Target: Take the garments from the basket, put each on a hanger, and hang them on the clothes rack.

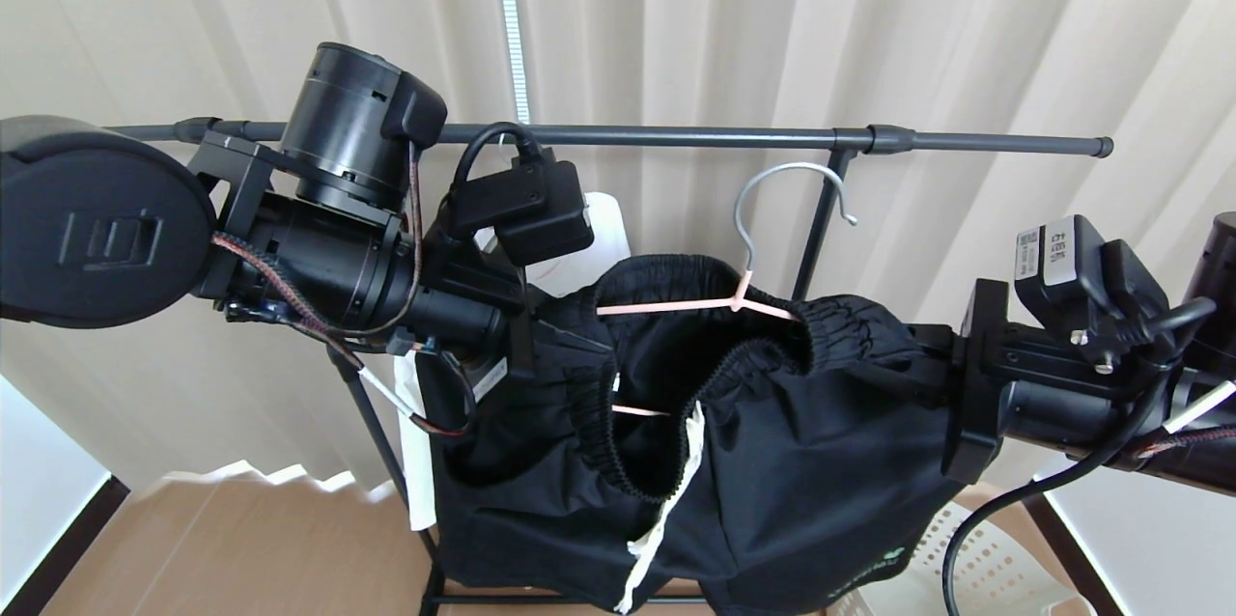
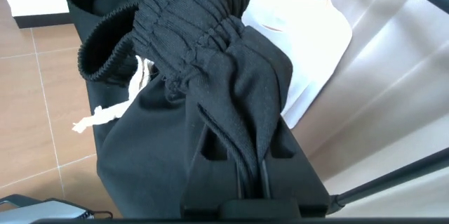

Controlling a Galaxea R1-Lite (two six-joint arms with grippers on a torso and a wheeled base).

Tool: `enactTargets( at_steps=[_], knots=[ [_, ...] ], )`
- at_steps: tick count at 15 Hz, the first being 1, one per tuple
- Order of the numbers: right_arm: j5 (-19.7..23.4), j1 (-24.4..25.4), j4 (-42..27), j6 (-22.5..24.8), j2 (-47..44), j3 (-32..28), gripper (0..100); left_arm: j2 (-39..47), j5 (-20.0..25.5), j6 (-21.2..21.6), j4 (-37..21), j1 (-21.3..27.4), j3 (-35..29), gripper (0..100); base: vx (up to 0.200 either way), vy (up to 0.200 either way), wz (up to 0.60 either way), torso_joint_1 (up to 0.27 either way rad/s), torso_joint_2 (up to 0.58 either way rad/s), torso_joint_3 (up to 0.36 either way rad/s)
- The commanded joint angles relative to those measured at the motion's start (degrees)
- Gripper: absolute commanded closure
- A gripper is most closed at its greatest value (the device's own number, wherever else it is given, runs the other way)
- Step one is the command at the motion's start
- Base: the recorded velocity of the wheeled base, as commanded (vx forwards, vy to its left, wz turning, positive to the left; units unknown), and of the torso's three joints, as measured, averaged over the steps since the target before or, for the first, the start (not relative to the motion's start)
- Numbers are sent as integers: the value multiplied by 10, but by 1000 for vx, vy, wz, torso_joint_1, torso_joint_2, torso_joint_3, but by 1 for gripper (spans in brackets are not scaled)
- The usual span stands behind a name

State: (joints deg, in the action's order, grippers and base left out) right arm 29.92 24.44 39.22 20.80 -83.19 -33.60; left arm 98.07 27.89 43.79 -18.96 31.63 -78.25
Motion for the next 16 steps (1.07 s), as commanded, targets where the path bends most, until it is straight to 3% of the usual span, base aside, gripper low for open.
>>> enactTargets(
  at_steps=[1, 3, 5, 8, 16],
  knots=[
    [0, -1, -1, 2, -1, 3, 0, -3, 1, 0, 1, 0, 0, 100, 0, 0, 0, 0, 0, 0],
    [1, -2, -2, 4, 0, 4, 0, -3, 0, 0, 1, -3, -1, 100, 0, 0, 0, 0, 0, 0],
    [1, -26, -5, 35, 0, 6, 0, -8, 0, -1, 1, -4, -1, 100, 0, 0, 0, 0, 0, 0],
    [2, -29, -6, 64, -1, 13, 0, -16, 0, -31, 12, -3, 6, 100, 0, 0, 0, 0, 0, 0],
    [4, -36, -6, 73, 0, 17, 0, -29, -33, -65, 117, -6, 61, 100, 0, 0, 0, 0, 0, 0]
  ],
)
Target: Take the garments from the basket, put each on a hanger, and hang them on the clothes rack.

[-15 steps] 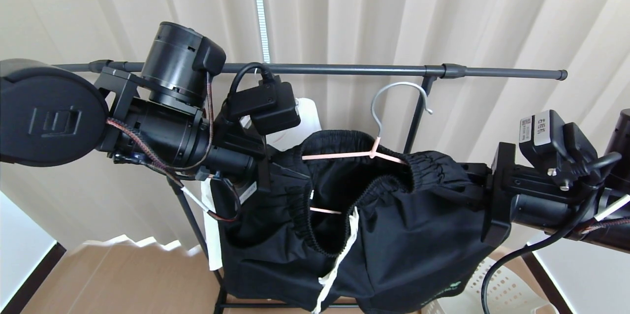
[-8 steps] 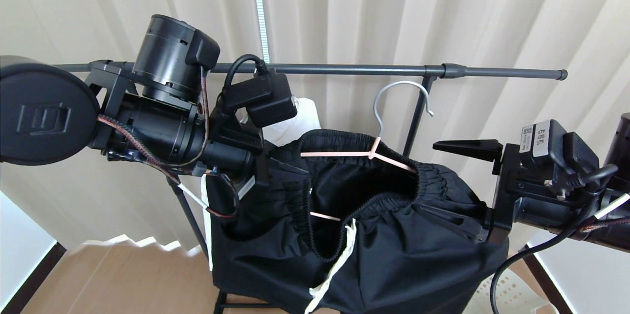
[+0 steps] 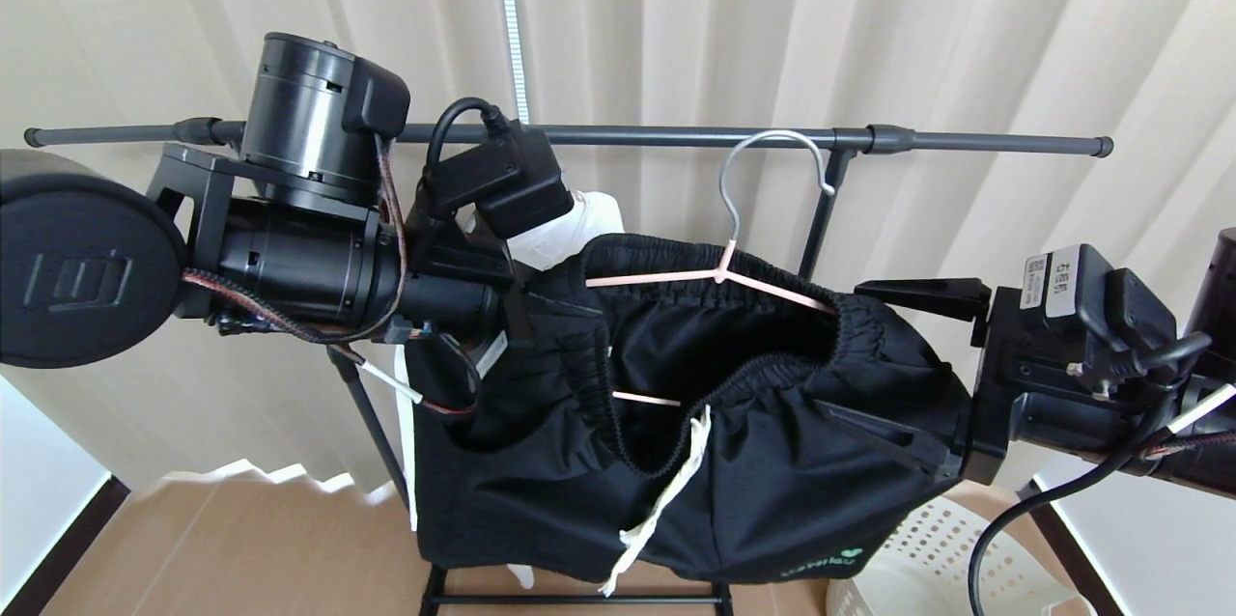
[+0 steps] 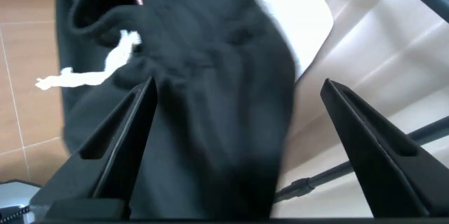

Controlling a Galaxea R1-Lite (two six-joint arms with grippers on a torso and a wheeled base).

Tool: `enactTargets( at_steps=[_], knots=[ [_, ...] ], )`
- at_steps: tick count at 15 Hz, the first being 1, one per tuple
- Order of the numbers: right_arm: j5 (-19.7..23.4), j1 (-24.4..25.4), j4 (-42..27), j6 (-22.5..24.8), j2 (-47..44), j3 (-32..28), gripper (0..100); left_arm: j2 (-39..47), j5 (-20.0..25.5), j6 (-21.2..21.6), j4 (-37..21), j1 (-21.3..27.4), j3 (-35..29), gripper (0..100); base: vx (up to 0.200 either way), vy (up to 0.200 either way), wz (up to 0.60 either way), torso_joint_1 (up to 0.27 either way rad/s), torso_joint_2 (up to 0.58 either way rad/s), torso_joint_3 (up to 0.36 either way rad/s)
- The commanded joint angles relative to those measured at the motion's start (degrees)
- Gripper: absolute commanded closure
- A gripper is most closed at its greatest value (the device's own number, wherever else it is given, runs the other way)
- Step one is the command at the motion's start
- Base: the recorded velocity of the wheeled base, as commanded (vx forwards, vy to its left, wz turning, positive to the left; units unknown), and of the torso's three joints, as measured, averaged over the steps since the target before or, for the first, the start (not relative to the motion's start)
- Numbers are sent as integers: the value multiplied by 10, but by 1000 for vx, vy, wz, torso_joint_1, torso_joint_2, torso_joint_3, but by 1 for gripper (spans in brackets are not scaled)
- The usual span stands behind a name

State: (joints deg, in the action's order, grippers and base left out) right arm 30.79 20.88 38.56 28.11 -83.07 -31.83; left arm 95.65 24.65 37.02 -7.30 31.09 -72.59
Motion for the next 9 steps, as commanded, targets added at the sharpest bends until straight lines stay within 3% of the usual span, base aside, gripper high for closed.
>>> enactTargets(
  at_steps=[1, 4, 6, 9],
  knots=[
    [23, -15, -1, 0, -3, -1, 0, -16, -1, -15, 2, -1, 8, 100, 0, 0, 0, 0, 0, 0],
    [59, -43, -1, 0, -6, -5, 0, -34, -1, -22, 2, -1, 10, 100, 0, 0, 0, 0, 0, 0],
    [114, -67, -2, 0, -7, -5, 0, -50, -1, -30, 4, -1, 18, 100, 0, 0, 0, 0, 0, 0],
    [153, -81, -2, -2, -5, -5, 0, -65, -2, -43, 4, -9, 34, 100, 0, 0, 0, 0, 0, 0]
  ],
)
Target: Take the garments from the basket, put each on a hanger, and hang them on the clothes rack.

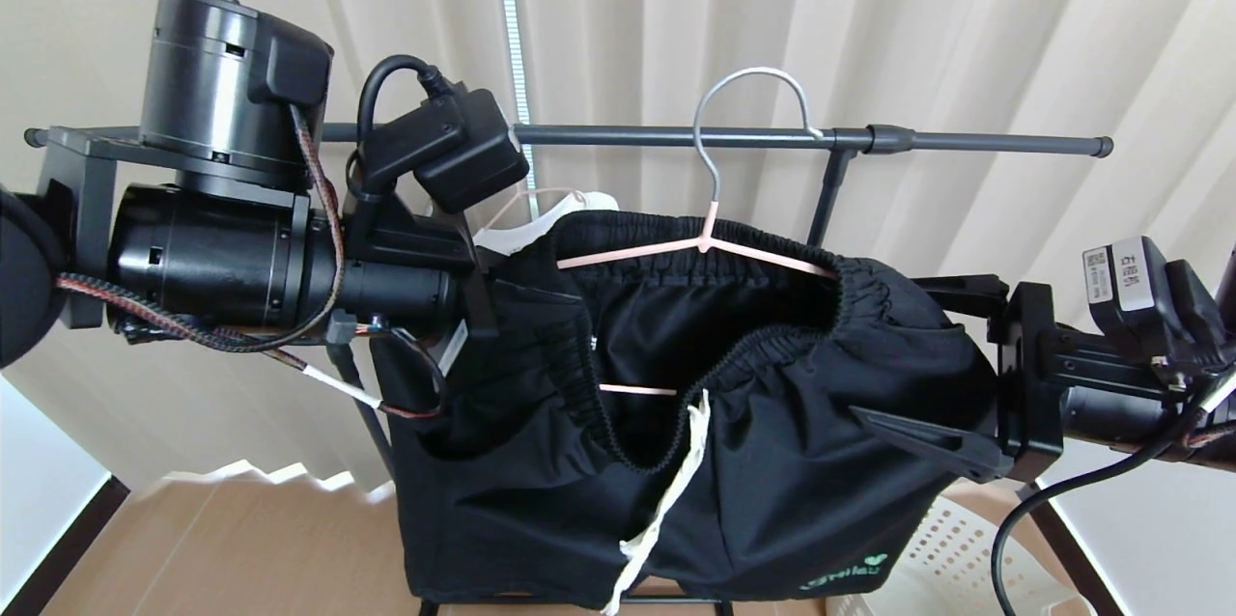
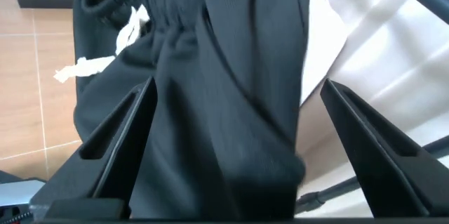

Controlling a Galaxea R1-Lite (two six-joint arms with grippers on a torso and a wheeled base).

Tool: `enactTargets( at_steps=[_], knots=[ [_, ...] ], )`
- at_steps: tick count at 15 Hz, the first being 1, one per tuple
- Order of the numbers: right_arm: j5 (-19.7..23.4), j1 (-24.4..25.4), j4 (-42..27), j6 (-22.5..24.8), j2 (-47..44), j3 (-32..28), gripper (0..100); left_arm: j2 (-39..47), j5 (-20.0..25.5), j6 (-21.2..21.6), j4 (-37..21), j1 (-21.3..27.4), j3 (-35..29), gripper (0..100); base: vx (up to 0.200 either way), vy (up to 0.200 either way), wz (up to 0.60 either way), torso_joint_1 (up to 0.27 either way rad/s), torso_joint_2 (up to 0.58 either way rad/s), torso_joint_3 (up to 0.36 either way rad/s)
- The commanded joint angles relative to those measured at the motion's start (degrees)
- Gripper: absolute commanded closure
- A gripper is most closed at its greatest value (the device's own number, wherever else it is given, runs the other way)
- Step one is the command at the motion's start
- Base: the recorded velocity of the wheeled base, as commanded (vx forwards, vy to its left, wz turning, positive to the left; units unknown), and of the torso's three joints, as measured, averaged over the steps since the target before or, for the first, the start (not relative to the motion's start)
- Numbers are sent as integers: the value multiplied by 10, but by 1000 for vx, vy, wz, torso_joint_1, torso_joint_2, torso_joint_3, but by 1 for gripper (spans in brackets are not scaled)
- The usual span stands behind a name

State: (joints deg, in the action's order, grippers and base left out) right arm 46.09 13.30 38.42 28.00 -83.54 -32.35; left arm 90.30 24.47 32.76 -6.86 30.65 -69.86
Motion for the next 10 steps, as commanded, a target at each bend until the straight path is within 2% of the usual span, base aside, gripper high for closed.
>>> enactTargets(
  at_steps=[1, 4, 10],
  knots=[
    [29, -12, 0, -1, 1, 0, 0, -15, 1, -1, 0, -14, 12, 100, 0, 0, 0, 0, 0, 0],
    [74, -41, 0, -1, -8, -1, 0, -26, 1, -1, 19, -27, 26, 100, 0, 0, 0, 0, 0, 0],
    [75, -57, 0, 4, -32, -3, 0, -45, 1, -22, 31, -47, 39, 100, 0, 0, 0, 0, 0, 0]
  ],
)
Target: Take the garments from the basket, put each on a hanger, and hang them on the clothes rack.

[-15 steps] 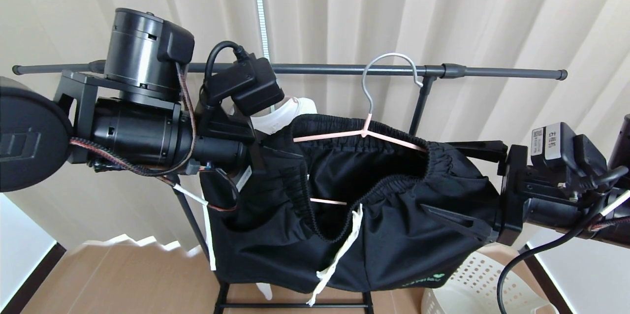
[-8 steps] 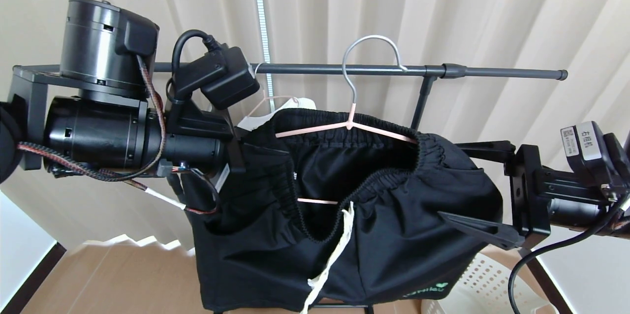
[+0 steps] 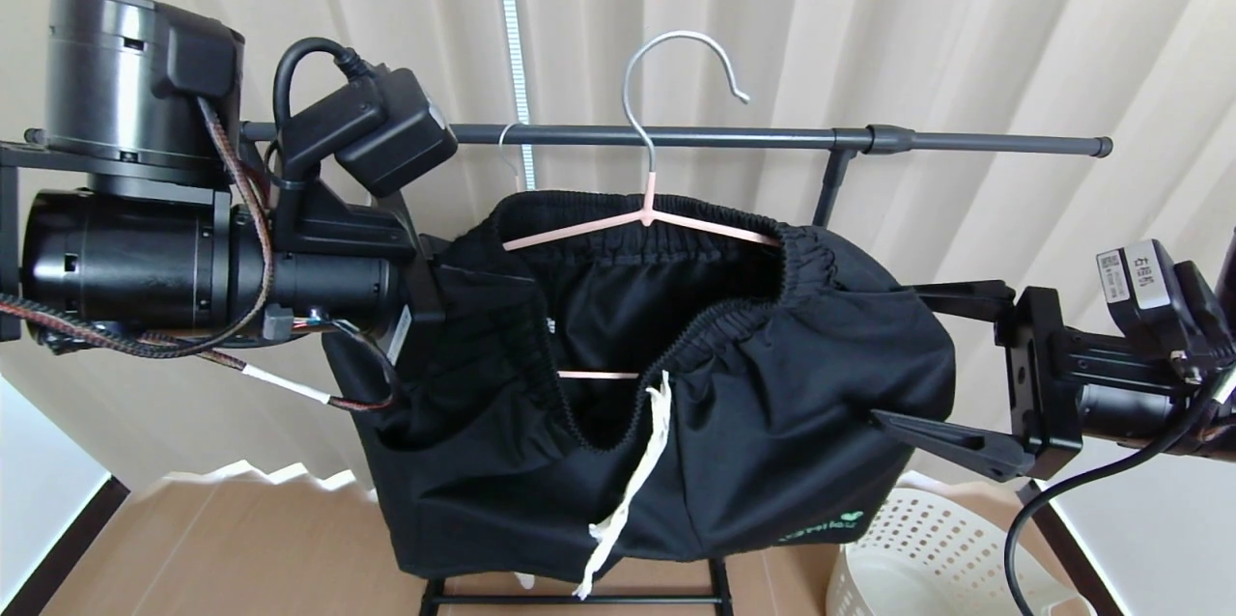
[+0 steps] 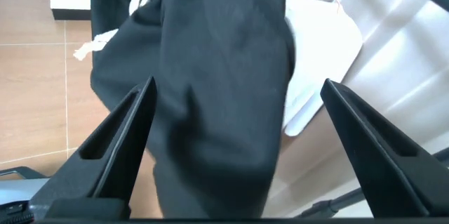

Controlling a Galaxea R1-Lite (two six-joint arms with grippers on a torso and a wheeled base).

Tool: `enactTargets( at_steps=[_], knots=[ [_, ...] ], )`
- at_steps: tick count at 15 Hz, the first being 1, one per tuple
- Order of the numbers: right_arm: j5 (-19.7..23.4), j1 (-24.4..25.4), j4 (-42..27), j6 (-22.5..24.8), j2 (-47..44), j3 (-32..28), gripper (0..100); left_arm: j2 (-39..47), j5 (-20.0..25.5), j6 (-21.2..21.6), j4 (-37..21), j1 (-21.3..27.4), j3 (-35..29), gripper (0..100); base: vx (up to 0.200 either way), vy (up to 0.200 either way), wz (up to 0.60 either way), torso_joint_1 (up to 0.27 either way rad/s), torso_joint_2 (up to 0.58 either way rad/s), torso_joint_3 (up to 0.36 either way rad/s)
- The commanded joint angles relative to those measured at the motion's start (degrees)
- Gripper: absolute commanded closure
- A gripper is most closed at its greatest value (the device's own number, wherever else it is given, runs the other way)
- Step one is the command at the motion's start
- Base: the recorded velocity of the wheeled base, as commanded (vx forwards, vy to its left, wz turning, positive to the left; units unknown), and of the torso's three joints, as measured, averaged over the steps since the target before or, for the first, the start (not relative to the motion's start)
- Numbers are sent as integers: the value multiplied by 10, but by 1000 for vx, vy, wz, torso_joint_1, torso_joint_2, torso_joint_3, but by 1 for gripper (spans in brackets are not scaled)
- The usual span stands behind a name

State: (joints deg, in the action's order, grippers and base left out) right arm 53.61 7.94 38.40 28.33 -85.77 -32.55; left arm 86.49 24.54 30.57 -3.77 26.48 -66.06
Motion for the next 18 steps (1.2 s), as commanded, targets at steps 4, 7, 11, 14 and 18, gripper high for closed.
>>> enactTargets(
  at_steps=[4, 7, 11, 14, 18],
  knots=[
    [-2, -16, 0, 16, -30, 2, 0, -16, 1, -9, 6, -14, 8, 100, 0, 0, 0, 0, 0, 0],
    [-4, -39, 0, 59, -84, -8, 0, -17, 0, -11, 7, -14, 8, 100, 0, 0, 0, 0, 0, 0],
    [-4, -53, 0, 82, -113, -14, 0, -17, 0, -13, 7, -14, 7, 100, 0, 0, 0, 0, 0, 0],
    [-5, -43, 1, 103, -144, -15, 0, -24, 0, -17, 8, -14, 8, 100, 0, 0, 0, 0, 0, 0],
    [-22, -37, 7, 100, -171, -27, 0, -24, 0, -17, 11, -14, 8, 100, 0, 0, 0, 0, 0, 0]
  ],
)
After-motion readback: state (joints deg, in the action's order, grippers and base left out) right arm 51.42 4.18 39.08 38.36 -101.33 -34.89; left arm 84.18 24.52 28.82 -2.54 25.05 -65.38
